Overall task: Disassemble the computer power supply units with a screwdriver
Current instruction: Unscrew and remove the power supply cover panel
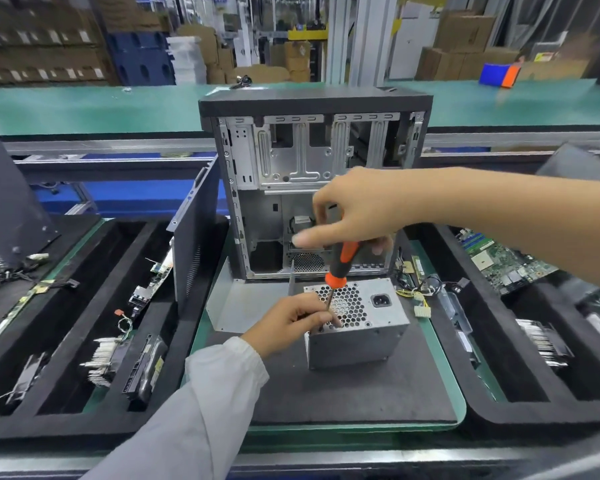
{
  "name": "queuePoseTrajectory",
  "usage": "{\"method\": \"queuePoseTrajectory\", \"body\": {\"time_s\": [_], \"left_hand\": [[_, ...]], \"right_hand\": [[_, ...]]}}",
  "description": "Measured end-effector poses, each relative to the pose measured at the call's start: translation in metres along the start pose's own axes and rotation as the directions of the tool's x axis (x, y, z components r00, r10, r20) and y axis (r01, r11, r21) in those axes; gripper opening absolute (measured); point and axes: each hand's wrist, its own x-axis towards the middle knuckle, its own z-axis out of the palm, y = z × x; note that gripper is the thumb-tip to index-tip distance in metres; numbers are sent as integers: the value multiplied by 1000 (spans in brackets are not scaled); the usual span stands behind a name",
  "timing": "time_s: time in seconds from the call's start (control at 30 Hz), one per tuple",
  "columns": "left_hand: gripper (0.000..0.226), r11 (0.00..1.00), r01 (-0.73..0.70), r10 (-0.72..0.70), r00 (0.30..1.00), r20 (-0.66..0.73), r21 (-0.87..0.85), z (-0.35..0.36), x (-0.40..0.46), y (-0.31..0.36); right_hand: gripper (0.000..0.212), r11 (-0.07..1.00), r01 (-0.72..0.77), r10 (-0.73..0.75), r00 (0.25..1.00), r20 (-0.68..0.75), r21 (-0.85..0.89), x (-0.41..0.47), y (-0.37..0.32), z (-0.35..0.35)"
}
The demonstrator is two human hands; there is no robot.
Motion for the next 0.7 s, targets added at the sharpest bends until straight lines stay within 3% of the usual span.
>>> {"method": "queuePoseTrajectory", "body": {"time_s": [0.07,0.17,0.3,0.5,0.6,0.67,0.7], "left_hand": [[21,1000,-25,25,1000,1,3,-2,2,-1],[21,999,-48,48,999,1,-5,-5,3,-5],[20,998,-64,64,998,15,-20,-10,5,-7],[25,979,-97,116,988,100,-178,-11,9,-4],[36,957,-27,67,989,130,-290,-13,7,-3],[22,951,-10,56,988,143,-308,-15,7,-5],[16,953,2,46,987,154,-302,-16,9,-7]], "right_hand": [[79,986,-133,128,990,-54,-101,6,0,3],[73,970,-190,174,978,-112,-153,11,-4,10],[43,957,-49,-7,981,-193,-285,9,-16,14],[14,931,178,-165,984,66,-318,-2,-35,6],[25,946,196,-191,981,41,-259,1,-41,3],[29,975,128,-133,991,-16,-179,2,-44,3],[40,988,49,-57,997,-53,-145,3,-45,4]]}}
